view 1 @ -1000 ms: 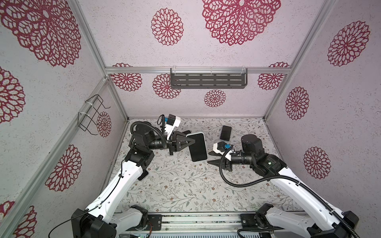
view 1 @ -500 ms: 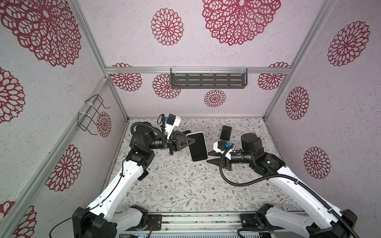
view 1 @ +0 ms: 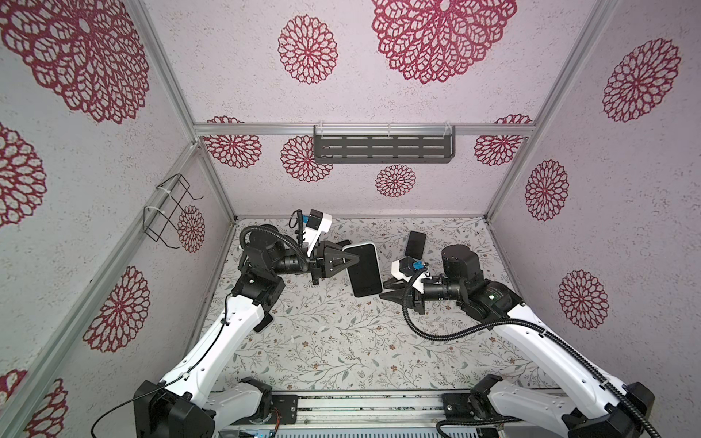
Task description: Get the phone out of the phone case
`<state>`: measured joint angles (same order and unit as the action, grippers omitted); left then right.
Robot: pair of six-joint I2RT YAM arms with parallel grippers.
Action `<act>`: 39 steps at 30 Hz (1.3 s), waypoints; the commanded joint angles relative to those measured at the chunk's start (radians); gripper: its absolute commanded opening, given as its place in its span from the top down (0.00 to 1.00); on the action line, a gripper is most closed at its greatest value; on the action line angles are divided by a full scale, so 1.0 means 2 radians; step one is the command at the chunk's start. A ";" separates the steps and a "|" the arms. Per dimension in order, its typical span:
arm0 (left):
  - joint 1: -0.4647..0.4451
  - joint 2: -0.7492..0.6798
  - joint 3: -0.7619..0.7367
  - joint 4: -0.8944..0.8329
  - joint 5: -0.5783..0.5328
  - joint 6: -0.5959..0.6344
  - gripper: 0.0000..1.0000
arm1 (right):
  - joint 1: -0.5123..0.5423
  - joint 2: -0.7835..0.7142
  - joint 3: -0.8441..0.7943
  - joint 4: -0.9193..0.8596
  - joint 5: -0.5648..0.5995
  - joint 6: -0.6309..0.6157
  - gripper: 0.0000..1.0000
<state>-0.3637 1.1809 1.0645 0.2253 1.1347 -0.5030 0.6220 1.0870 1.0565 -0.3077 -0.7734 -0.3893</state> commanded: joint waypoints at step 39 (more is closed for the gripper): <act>0.013 0.051 0.020 0.079 0.038 -0.090 1.00 | 0.005 0.026 -0.015 0.125 0.039 -0.165 1.00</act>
<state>-0.3317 1.2713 1.0725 0.3447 1.2140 -0.5873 0.6224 1.1561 1.0355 -0.2306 -0.7715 -0.6456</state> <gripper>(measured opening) 0.129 0.116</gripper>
